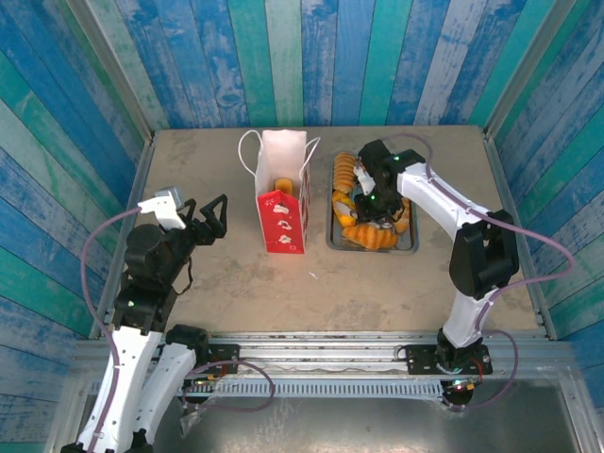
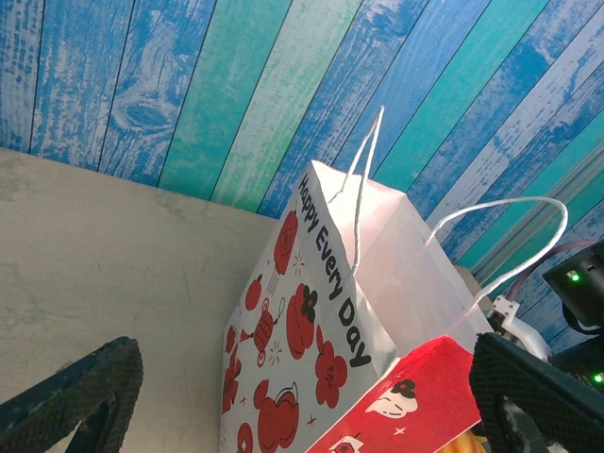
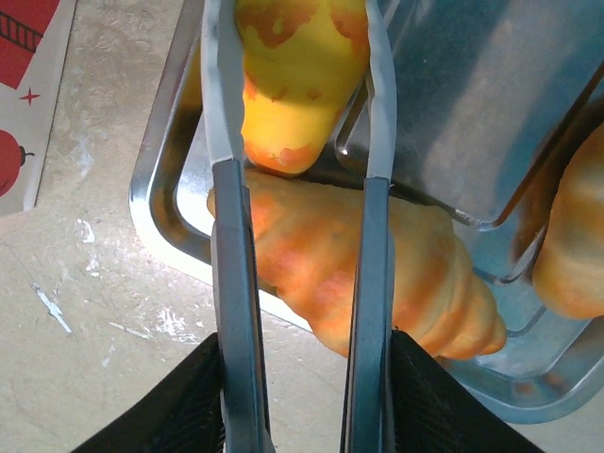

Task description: Place the fake bread into the paper bag

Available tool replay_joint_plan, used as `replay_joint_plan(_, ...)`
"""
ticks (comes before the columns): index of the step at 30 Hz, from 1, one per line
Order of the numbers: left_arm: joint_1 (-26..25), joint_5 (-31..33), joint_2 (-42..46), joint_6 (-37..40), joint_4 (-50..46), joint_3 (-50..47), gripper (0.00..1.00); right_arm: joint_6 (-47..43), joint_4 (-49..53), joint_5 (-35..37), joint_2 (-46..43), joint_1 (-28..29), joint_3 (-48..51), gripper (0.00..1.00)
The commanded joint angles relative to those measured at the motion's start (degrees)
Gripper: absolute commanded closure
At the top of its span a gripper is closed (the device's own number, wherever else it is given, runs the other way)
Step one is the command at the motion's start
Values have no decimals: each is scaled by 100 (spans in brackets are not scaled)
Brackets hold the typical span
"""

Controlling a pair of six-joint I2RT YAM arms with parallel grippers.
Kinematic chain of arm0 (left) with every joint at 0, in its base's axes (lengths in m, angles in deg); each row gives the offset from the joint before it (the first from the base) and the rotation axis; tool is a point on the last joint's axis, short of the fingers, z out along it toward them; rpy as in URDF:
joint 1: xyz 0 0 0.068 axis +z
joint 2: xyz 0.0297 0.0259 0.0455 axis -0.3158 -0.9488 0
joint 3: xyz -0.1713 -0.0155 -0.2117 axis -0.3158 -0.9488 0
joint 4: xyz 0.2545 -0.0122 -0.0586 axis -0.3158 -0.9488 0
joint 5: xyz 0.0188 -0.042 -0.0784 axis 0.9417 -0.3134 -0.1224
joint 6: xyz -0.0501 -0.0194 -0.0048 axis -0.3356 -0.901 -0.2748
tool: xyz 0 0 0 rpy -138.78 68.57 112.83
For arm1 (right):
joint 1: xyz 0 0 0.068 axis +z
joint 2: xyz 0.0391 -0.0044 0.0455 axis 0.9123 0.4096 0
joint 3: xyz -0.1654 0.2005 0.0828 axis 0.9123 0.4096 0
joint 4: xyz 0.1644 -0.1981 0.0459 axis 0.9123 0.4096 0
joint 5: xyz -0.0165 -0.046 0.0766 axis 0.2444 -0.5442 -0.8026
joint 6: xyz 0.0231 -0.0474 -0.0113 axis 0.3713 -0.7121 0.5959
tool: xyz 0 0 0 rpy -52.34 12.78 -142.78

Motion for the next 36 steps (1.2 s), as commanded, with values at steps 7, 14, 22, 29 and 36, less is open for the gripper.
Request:
replay_joint_plan(7,5,91,-354,-98,-110,490,5,42,119,228,-310,24,-229,69)
replay_joint_plan(14,0,-91,-1232,-374,-646,1359,0,97,26,409,-647,19,-166,73)
replay_joint_plan(22,161,-771,-2874,258,-1682,3440,2,171,-147,677,-1135,-3,-94,76)
replay_joint_plan(29,281,-1412,-4545,1250,-2919,5287,1,260,-146,809,-1642,-11,-118,79)
replay_joint_plan(36,291,-2113,-5472,1768,-3442,5984,17,384,-153,879,-2257,-20,-65,80)
